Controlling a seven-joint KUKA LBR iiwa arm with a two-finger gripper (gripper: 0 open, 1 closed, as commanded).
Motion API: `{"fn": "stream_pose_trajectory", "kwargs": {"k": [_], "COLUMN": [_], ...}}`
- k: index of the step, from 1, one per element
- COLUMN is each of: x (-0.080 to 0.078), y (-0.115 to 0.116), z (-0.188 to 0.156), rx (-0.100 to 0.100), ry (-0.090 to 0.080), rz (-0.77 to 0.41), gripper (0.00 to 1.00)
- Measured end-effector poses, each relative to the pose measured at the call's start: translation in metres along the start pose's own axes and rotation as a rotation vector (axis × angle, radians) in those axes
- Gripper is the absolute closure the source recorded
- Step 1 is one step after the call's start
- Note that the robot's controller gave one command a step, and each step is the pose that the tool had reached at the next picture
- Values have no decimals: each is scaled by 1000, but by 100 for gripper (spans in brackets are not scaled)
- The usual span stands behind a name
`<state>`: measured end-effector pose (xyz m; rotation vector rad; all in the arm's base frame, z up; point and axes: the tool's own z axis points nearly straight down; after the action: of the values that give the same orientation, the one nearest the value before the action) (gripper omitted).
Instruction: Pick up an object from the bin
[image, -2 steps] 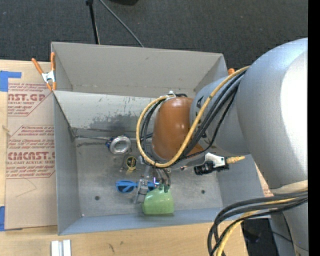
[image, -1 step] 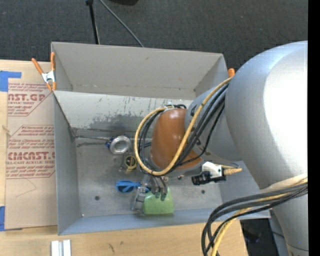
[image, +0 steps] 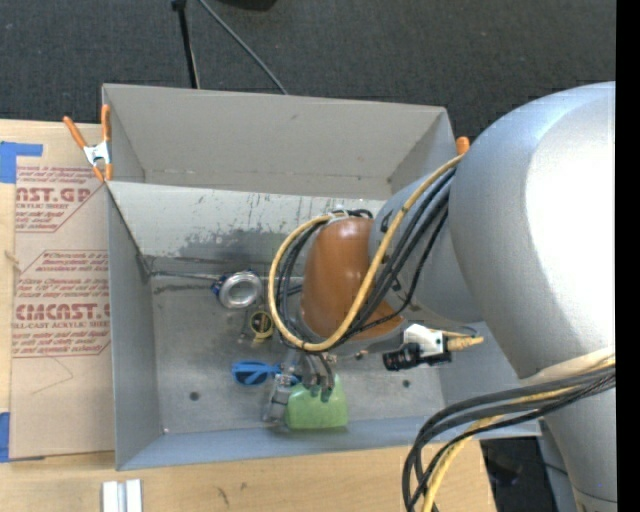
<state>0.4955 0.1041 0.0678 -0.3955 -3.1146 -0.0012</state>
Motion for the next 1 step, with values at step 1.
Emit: {"fn": "stream_pose_trajectory", "kwargs": {"k": [1], "x": [0], "y": [0], "z": [0], "rx": [-1], "ry": [-1], "rz": [-1], "gripper": [100]}}
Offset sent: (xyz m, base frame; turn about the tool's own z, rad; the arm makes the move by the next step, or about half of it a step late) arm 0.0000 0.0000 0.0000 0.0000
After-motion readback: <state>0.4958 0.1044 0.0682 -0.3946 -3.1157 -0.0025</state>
